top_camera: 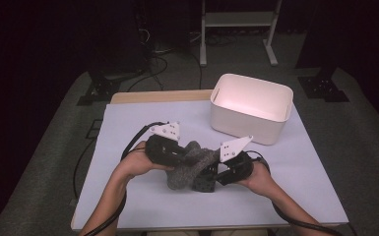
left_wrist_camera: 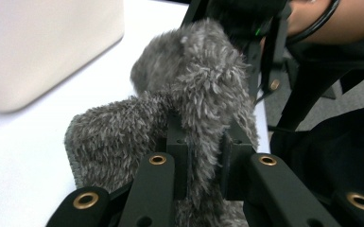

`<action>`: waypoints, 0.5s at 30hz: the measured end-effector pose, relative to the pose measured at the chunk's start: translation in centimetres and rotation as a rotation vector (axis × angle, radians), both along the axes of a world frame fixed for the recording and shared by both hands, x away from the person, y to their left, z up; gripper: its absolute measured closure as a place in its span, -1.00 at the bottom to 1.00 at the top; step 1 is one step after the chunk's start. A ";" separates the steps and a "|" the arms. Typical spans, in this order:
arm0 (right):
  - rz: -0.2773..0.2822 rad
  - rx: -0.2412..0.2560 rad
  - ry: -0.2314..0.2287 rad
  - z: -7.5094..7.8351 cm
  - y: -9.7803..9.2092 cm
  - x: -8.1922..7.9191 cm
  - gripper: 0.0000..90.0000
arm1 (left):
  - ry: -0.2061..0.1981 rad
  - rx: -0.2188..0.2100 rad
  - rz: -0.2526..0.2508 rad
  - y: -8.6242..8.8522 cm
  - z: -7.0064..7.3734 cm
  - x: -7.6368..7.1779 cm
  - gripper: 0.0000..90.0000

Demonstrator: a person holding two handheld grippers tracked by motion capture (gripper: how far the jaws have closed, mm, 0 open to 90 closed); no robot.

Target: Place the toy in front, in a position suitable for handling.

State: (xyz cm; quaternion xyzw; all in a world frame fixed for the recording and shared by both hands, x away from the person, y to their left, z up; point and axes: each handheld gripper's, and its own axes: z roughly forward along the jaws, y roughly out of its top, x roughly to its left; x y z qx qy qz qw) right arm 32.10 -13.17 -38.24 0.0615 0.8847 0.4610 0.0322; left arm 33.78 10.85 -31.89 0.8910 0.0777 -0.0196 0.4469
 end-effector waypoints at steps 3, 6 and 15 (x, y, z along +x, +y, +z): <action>0.001 -0.003 0.001 0.0 0.1 0.0 0.24 | -0.006 0.016 0.013 0.1 -0.2 0.0 0.74; 0.005 -0.008 0.007 0.0 -0.3 0.0 0.24 | 0.011 0.038 0.033 0.6 -1.2 0.1 0.74; -0.009 -0.019 0.008 0.0 -2.1 -0.5 0.24 | 0.062 0.022 0.020 0.2 -3.9 0.1 0.74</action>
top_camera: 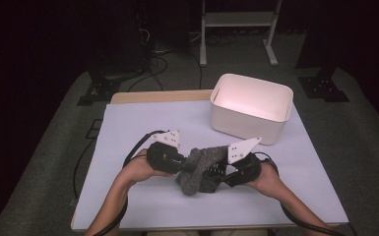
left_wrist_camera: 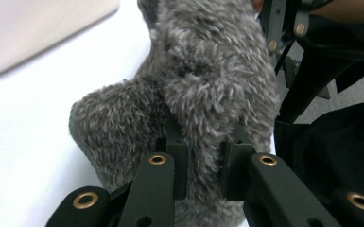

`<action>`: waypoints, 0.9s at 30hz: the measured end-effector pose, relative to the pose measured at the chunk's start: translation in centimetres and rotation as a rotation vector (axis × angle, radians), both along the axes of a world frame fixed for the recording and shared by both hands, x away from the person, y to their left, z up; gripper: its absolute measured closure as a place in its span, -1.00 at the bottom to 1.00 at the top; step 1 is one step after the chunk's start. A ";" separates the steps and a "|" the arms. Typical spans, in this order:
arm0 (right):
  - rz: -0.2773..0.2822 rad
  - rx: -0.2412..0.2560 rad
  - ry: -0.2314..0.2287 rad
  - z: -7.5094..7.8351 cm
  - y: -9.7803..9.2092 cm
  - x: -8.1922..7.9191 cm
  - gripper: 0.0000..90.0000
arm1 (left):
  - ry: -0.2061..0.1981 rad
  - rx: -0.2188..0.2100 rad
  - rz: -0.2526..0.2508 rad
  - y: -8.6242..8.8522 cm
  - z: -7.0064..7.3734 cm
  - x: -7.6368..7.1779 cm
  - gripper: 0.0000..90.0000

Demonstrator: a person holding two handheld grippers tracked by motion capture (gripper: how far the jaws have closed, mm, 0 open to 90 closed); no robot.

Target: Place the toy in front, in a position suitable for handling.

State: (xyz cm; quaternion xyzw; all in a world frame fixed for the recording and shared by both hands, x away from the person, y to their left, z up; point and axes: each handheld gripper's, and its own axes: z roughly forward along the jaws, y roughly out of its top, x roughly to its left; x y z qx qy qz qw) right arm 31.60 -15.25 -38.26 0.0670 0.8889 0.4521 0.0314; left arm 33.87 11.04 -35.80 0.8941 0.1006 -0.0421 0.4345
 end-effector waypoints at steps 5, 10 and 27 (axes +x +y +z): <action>-0.017 0.004 0.008 -0.3 -1.3 -0.2 0.25 | 0.033 0.012 0.002 -0.5 -1.1 0.2 0.73; -0.028 0.014 0.017 -0.7 -2.5 -0.4 0.25 | 0.044 0.063 -0.006 -1.2 -2.3 0.2 0.73; -0.056 -0.023 0.044 -1.8 -5.8 -1.0 0.23 | 0.041 0.160 -0.046 -3.5 -3.5 -0.1 0.73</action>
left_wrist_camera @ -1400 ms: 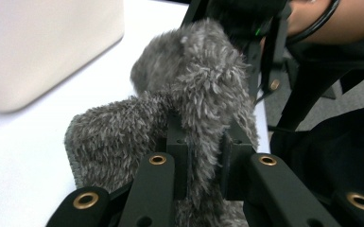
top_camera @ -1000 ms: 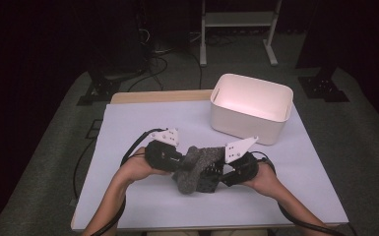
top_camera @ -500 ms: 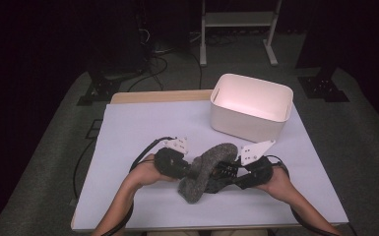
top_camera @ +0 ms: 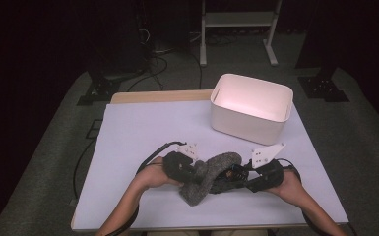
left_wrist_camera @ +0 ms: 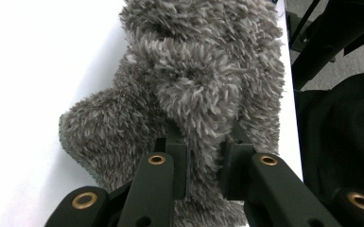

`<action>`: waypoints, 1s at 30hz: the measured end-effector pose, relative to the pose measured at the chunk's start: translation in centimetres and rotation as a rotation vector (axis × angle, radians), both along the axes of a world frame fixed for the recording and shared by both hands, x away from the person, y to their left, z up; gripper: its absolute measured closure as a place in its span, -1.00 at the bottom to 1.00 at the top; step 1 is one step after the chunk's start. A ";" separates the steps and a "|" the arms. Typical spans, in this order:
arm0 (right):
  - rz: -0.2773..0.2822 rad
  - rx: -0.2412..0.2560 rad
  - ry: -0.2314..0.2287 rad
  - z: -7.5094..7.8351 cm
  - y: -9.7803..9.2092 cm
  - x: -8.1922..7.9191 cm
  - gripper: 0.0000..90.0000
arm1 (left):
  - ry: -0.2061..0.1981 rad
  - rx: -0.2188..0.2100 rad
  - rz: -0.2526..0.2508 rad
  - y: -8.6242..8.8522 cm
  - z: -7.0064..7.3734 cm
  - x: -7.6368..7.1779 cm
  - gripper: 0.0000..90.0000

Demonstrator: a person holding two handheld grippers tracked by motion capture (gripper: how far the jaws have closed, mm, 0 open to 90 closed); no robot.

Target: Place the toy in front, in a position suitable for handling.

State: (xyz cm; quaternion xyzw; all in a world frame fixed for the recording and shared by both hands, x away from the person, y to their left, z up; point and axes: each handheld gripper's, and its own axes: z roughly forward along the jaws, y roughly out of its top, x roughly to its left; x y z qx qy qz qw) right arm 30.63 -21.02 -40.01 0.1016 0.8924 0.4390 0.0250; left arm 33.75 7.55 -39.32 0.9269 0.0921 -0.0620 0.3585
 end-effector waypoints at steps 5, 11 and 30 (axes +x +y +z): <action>0.006 -0.023 0.014 -0.4 -0.8 -0.3 0.28 | -0.009 0.011 -0.010 -0.4 0.3 -0.2 0.71; -0.007 -0.028 0.046 -1.8 -2.1 -0.8 0.29 | -0.028 0.021 -0.028 -1.5 0.7 -0.3 0.71; -0.084 -0.062 0.104 -4.9 -4.3 -1.2 0.19 | -0.027 0.060 -0.072 -3.4 0.7 -0.1 0.71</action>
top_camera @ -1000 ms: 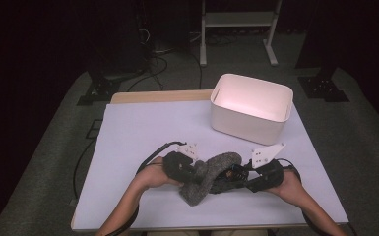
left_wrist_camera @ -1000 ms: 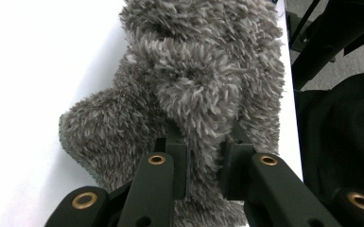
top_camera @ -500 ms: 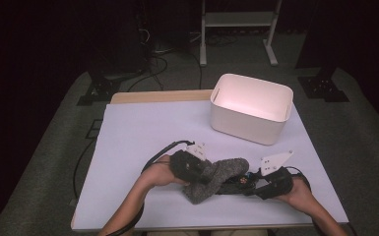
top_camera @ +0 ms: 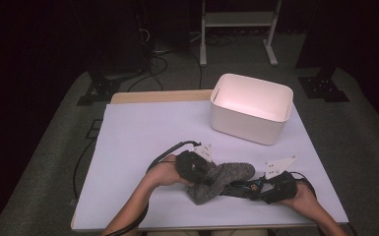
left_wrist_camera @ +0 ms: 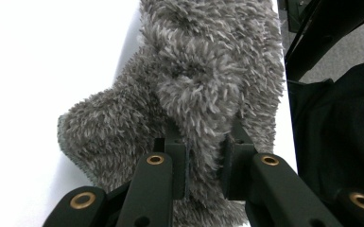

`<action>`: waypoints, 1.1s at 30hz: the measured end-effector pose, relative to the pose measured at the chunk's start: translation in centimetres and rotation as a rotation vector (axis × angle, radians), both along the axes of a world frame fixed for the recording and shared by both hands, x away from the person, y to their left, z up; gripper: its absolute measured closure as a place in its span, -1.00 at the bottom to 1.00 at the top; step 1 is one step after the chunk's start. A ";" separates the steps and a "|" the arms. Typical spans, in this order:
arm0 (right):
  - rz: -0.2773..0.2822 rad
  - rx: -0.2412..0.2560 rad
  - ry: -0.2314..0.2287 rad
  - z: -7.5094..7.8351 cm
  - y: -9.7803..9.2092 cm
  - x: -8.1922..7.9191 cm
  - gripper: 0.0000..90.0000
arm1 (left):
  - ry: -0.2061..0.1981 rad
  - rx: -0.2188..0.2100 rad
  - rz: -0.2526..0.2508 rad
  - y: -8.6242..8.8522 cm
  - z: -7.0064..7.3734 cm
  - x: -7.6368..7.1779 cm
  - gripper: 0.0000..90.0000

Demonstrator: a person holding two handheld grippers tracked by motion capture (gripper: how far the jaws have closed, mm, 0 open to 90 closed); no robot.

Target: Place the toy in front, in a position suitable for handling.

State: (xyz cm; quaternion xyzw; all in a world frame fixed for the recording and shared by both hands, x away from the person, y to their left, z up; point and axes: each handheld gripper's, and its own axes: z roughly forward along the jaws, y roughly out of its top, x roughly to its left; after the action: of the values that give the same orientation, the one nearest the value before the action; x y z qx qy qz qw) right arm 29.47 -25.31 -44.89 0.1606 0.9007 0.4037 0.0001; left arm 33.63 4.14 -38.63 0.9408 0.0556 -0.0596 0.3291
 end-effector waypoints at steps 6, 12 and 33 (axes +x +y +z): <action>0.014 -0.024 -0.028 0.5 1.0 0.1 0.17 | 0.001 -0.006 0.004 0.0 0.1 0.0 0.70; 0.074 -0.048 -0.059 0.9 2.4 0.7 0.23 | 0.008 -0.021 0.022 0.8 0.5 0.1 0.70; 0.140 -0.012 -0.001 0.7 7.6 3.4 0.01 | 0.022 -0.027 0.086 3.5 1.0 1.1 0.70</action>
State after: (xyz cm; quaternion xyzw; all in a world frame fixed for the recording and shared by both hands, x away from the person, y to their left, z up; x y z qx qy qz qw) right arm 32.91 -17.72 -44.17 0.0971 0.9121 0.3975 -0.0268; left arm 34.76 7.62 -37.63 0.9323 0.0989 -0.0563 0.3434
